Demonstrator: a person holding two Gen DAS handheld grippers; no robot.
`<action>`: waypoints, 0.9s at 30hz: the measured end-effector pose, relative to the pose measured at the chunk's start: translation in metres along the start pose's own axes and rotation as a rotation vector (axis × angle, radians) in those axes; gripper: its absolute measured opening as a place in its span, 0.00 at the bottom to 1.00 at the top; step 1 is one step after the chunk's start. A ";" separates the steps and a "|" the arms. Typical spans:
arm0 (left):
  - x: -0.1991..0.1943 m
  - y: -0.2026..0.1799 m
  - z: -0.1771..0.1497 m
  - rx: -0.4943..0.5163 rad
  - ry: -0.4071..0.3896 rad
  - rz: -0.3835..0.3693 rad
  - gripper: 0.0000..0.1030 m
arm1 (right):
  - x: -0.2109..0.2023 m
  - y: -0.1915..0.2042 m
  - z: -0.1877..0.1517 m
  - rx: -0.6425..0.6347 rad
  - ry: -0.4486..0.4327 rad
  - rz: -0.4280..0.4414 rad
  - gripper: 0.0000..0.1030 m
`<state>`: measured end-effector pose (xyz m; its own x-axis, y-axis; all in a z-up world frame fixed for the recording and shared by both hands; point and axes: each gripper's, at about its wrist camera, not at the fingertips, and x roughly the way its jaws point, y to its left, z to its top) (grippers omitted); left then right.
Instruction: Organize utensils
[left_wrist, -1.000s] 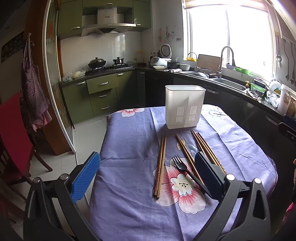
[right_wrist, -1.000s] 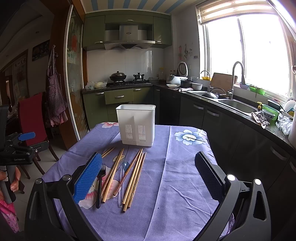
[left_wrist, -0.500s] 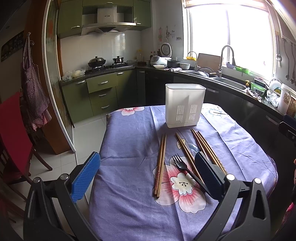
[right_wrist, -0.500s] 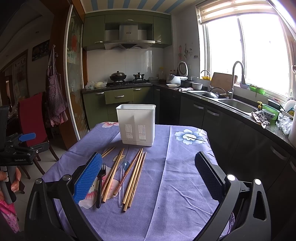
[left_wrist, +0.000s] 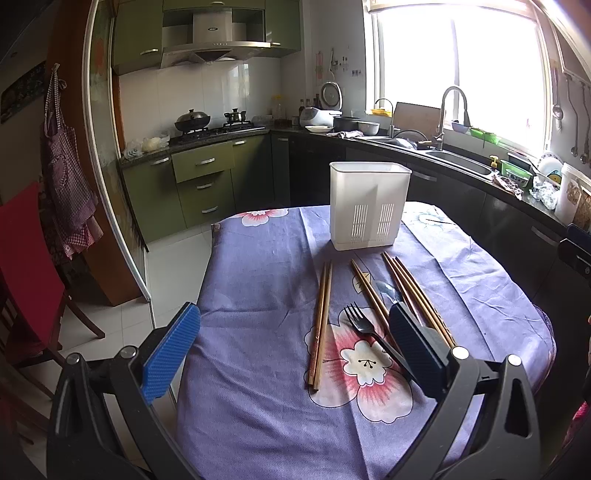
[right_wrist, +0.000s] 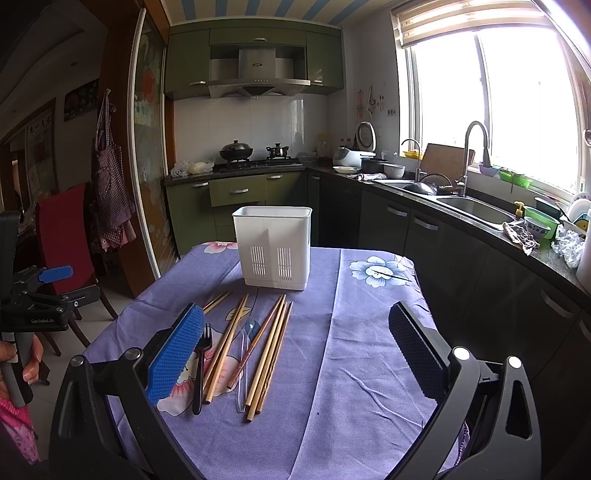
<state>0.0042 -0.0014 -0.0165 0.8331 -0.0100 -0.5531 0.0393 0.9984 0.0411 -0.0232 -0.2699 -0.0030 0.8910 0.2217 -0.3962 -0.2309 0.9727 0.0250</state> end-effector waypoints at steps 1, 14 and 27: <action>0.000 0.000 0.000 0.000 0.002 0.000 0.95 | 0.000 0.000 0.000 -0.001 -0.001 -0.001 0.96; 0.000 0.002 0.003 -0.005 0.005 -0.005 0.95 | 0.002 0.001 0.000 -0.003 0.005 0.000 0.96; 0.000 0.003 0.002 -0.004 0.008 -0.005 0.95 | 0.002 0.001 -0.001 -0.001 0.011 -0.002 0.96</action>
<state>0.0051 0.0013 -0.0145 0.8285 -0.0148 -0.5598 0.0413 0.9985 0.0347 -0.0221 -0.2684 -0.0045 0.8870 0.2194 -0.4063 -0.2298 0.9729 0.0236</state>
